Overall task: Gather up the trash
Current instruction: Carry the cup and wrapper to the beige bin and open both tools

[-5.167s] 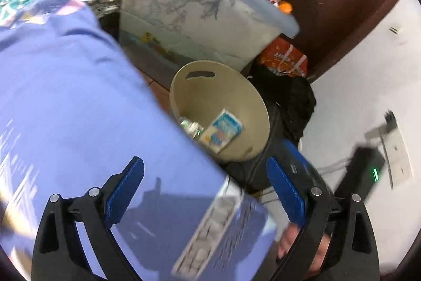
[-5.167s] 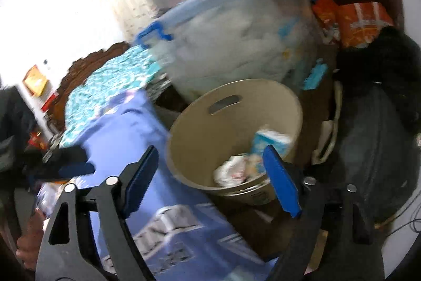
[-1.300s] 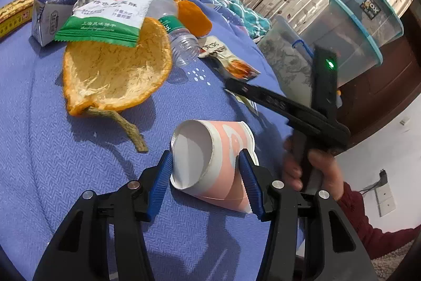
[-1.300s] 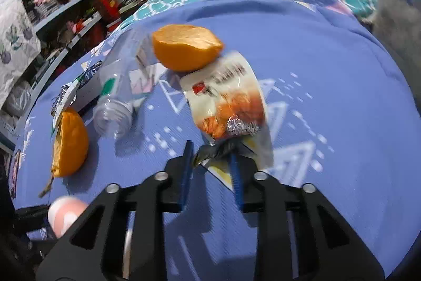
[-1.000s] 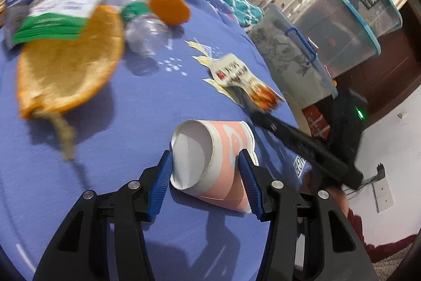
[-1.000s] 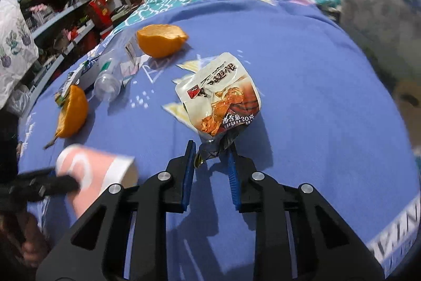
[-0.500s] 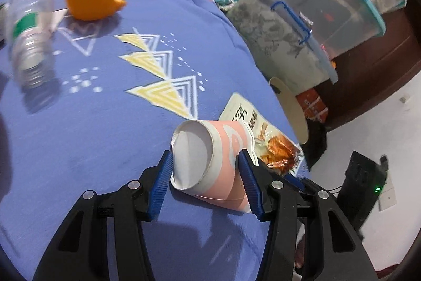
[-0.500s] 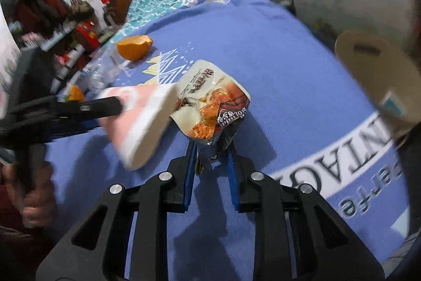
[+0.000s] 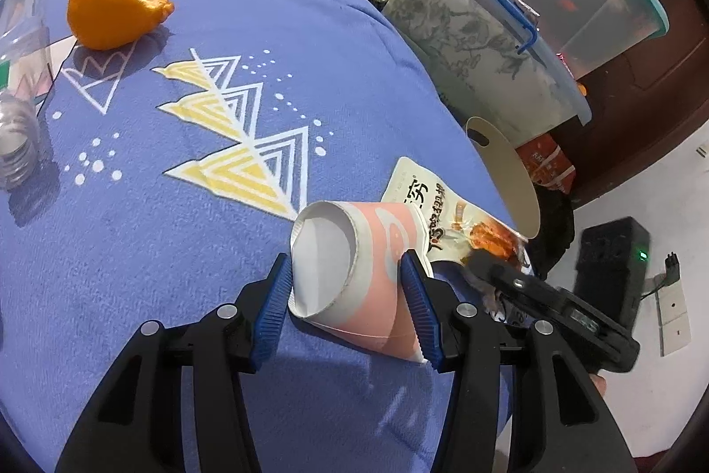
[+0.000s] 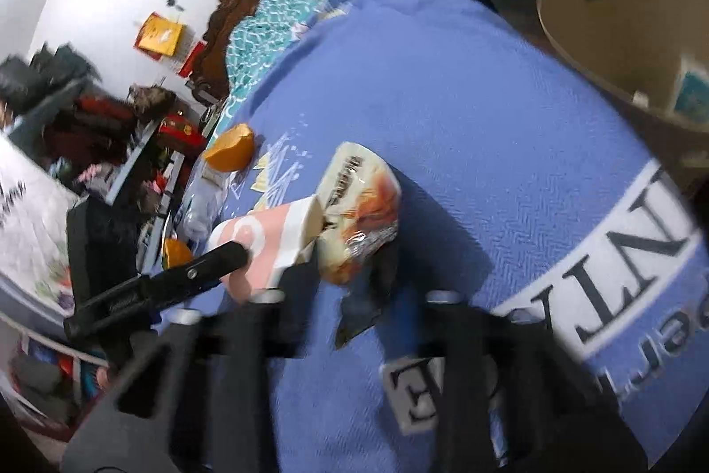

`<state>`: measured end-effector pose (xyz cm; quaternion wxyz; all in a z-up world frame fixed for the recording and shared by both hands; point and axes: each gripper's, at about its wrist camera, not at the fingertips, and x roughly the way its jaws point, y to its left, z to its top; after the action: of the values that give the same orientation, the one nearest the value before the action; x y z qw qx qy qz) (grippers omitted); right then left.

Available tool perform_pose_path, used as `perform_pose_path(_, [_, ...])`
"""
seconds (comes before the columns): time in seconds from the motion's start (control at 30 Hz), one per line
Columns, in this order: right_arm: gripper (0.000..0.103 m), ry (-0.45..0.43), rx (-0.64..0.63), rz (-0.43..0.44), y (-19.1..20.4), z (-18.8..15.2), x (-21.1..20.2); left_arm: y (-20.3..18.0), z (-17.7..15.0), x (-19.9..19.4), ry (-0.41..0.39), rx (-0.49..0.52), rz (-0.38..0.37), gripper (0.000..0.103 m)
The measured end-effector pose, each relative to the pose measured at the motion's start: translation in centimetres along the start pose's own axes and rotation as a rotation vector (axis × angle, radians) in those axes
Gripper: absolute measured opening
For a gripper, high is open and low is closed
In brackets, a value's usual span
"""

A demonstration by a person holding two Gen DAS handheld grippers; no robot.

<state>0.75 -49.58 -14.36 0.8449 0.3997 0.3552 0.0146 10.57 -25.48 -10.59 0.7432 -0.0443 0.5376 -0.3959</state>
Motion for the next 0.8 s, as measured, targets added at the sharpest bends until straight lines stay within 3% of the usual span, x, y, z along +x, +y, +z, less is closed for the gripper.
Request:
perform_pose_path(0.23, [0.021,-0.171,-0.03,-0.135,-1.6,0.5,-4.3,-4.2,2.4,3.1,0.043,0.057,-0.038,0.048])
perform_pose_path(0.47, [0.021,-0.344,0.045,-0.288,-6.3,3.6,-9.9,-14.0,7.2,10.4,0.106,0.186,-0.104,0.048])
perform_pose_path(0.57, [0.024,-0.378,0.048,-0.373,-7.6,5.5,-11.1,-18.2,8.8,12.8,0.102,0.254,-0.093,0.055])
perform_pose_path(0.63, [0.03,-0.372,0.061,-0.399,-8.4,6.2,-11.4,-20.4,9.6,14.4,0.102,0.273,-0.057,0.068])
perform_pose_path(0.7, [0.07,-0.418,0.08,-0.403,-8.5,6.0,-12.1,-21.1,9.8,14.8,0.09,0.27,-0.043,0.072])
perform_pose_path(0.8, [0.072,-0.467,0.05,-0.436,-7.7,5.3,-12.7,-20.4,9.4,14.0,0.098,0.253,-0.07,0.072])
